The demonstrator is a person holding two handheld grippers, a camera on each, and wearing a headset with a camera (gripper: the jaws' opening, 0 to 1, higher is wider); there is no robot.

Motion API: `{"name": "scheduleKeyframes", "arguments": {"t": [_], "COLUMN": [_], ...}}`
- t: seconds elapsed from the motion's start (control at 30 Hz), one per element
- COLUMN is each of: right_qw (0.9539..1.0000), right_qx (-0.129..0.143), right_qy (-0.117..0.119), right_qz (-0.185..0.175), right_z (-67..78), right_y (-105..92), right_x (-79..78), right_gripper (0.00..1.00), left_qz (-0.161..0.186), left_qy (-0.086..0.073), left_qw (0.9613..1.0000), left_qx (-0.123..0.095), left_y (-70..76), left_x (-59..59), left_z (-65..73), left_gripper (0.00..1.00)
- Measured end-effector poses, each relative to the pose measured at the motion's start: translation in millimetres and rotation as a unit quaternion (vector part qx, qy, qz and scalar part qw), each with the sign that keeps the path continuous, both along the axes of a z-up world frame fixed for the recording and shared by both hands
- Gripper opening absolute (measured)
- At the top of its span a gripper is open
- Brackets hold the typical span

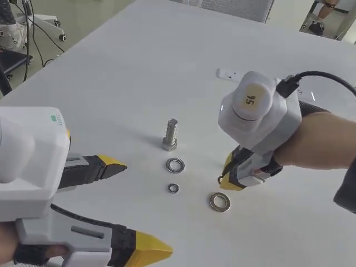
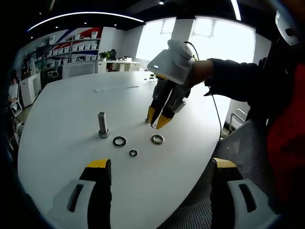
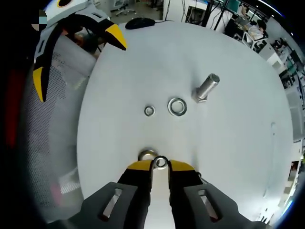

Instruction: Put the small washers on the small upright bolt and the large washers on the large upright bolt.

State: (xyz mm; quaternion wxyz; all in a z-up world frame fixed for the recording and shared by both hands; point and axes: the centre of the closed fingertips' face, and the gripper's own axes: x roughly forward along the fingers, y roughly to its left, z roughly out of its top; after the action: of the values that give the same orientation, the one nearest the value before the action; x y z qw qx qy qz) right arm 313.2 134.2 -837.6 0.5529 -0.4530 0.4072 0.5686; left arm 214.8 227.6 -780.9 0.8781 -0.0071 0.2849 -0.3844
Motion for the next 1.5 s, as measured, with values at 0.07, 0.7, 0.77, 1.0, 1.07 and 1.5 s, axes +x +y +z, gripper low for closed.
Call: {"name": "scheduleKeyframes", "arguments": {"t": [0.07, 0.7, 0.77, 1.0, 1.07, 1.5], "right_qw": [1.0, 0.9978, 0.9974, 0.9966, 0.9966, 0.9968], "right_qx": [0.001, 0.002, 0.002, 0.001, 0.002, 0.005], "right_qy": [-0.002, -0.018, -0.02, -0.03, -0.033, -0.049], "right_qz": [-0.006, -0.063, -0.07, -0.077, -0.076, -0.063], "right_z": [1.9, 18.6, 20.9, 29.0, 31.7, 40.5], "right_y": [-4.5, -46.0, -50.0, -56.3, -55.4, -43.7], "right_x": [0.4, 10.3, 12.9, 23.0, 26.0, 47.1], "right_gripper": [0.14, 0.14, 0.14, 0.14, 0.14, 0.14], "left_qz": [0.0, -0.008, -0.008, -0.007, -0.007, -0.004], "left_qy": [0.0, 0.002, 0.002, 0.003, 0.003, 0.003], "left_qw": [1.0, 1.0, 1.0, 1.0, 1.0, 1.0], "left_qx": [0.0, 0.003, 0.003, 0.005, 0.005, 0.006], "left_y": [-0.2, -0.5, -0.5, 0.0, 0.0, 0.8], "left_x": [-0.2, -1.9, -1.8, -0.9, -0.6, -0.9], "left_z": [0.0, -0.2, -0.3, -0.7, -0.8, -2.0], "left_gripper": [0.86, 0.86, 0.86, 0.86, 0.86, 0.86]}}
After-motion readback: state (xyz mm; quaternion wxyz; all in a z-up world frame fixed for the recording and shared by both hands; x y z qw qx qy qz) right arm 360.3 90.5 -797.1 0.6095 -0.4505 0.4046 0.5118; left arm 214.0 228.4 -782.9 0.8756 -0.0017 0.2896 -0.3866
